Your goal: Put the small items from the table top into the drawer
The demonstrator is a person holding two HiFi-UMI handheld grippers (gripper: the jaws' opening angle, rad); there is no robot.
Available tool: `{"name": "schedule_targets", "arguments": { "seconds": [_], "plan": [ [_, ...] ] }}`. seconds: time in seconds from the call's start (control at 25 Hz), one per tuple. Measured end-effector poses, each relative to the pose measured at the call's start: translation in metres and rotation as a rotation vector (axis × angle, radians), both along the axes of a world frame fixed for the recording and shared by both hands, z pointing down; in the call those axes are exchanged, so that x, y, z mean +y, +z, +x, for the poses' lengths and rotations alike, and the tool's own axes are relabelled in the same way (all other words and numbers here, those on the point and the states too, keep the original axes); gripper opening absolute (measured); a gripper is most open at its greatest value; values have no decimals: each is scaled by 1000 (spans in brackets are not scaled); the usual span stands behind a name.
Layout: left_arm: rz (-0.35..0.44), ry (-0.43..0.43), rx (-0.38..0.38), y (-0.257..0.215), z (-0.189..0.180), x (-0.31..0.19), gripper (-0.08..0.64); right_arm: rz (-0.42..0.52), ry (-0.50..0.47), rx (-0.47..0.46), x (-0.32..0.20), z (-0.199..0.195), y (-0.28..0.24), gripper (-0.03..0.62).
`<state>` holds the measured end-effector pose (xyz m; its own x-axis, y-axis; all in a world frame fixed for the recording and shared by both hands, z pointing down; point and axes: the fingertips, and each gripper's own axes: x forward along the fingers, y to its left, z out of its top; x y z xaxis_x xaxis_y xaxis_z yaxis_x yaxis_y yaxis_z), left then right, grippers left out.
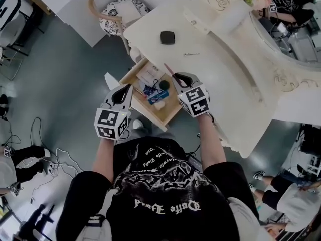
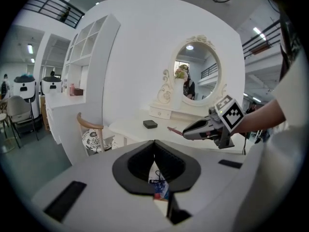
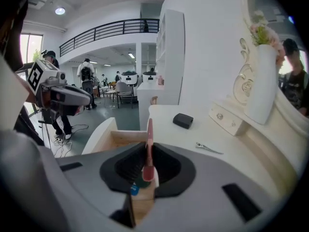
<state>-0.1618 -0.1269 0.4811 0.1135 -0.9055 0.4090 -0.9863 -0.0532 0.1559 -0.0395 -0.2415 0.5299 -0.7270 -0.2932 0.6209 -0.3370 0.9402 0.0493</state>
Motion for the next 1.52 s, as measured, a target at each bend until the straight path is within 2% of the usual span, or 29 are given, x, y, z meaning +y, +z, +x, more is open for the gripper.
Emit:
{"name": "schedule_targets", "arguments": {
  "seconds": [0.12,0.4,0.64,0.84,0.96,1.16,1.32,1.52],
  "plan": [
    [4,22,-24,-2,3,-1,15,-18,0,5,13,-4,8,58],
    [-8,42,-5,4,4,5,15,-71,27,18,35,-10,32,58],
    [-36,33,-6,12,-1,14,15,-89,124,29,37,-18,47,58],
    [-33,24,27,10,-4,16,15,-123,143,56,42,-23,68,58],
    [-15,-2,45,6,-15,14,15,-138,172,80,40,-25,83,58],
    [-38,-23,35,14,-27,15,15,-158,227,97,32,-25,102,58],
    [-58,-8,50,21,-25,20,15,-199,259,119,28,-26,118,58],
    [-97,-2,49,36,-27,33,15,-200,288,135,22,-25,134,58]
  ]
}}
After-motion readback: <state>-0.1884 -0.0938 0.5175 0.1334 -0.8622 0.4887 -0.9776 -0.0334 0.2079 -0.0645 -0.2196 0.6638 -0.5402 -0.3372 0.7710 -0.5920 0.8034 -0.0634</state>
